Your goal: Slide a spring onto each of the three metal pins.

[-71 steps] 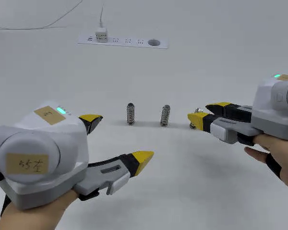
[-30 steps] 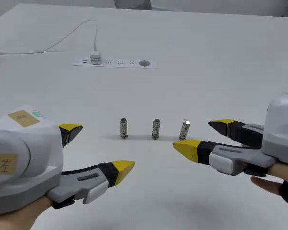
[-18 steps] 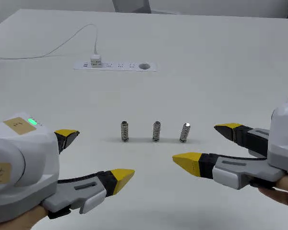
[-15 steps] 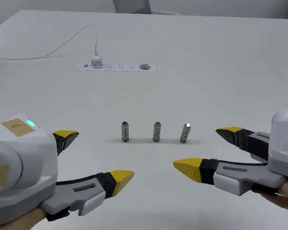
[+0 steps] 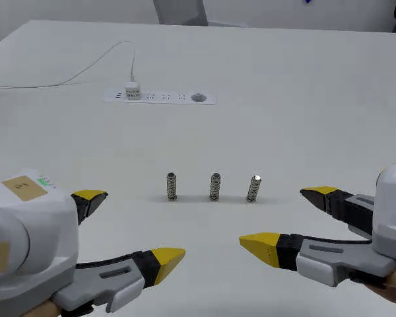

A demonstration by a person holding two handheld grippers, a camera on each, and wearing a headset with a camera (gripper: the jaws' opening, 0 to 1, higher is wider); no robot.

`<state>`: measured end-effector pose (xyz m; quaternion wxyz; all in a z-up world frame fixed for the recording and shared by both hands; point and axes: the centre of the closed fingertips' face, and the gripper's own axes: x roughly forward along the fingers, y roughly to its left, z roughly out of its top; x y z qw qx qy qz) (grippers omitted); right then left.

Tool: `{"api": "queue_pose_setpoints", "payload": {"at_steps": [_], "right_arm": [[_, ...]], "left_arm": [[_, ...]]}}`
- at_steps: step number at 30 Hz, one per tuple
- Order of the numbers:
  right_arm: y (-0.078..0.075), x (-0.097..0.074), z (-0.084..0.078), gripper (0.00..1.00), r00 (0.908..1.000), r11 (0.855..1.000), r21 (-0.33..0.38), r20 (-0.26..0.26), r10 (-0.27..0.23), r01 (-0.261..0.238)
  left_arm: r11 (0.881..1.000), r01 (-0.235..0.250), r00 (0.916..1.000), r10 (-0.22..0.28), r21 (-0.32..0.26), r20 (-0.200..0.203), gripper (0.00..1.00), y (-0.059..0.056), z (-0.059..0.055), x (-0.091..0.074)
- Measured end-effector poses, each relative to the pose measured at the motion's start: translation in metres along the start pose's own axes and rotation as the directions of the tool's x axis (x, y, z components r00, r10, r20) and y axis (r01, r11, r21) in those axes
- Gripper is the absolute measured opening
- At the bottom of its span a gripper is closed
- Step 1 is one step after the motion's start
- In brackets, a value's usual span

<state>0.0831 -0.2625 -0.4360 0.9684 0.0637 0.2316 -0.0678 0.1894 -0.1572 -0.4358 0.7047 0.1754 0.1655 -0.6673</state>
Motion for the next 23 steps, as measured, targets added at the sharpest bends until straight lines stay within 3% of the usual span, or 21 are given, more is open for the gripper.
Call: {"api": "queue_pose_setpoints", "payload": {"at_steps": [8, 23], "right_arm": [[0.0014, 0.0012, -0.0016, 0.79, 0.9998, 0.999, -0.037, -0.02, -0.006, 0.005], [0.0012, -0.0001, -0.0001, 0.79, 1.0, 1.0, 0.008, 0.002, -0.008, 0.008]], "left_arm": [[1.0, -0.007, 1.0, 0.007, -0.005, -0.004, 0.8, 0.0008, -0.0017, -0.0014], [1.0, -0.006, 0.9999, 0.006, -0.005, -0.015, 0.8, -0.0002, -0.0063, -0.0019]]}}
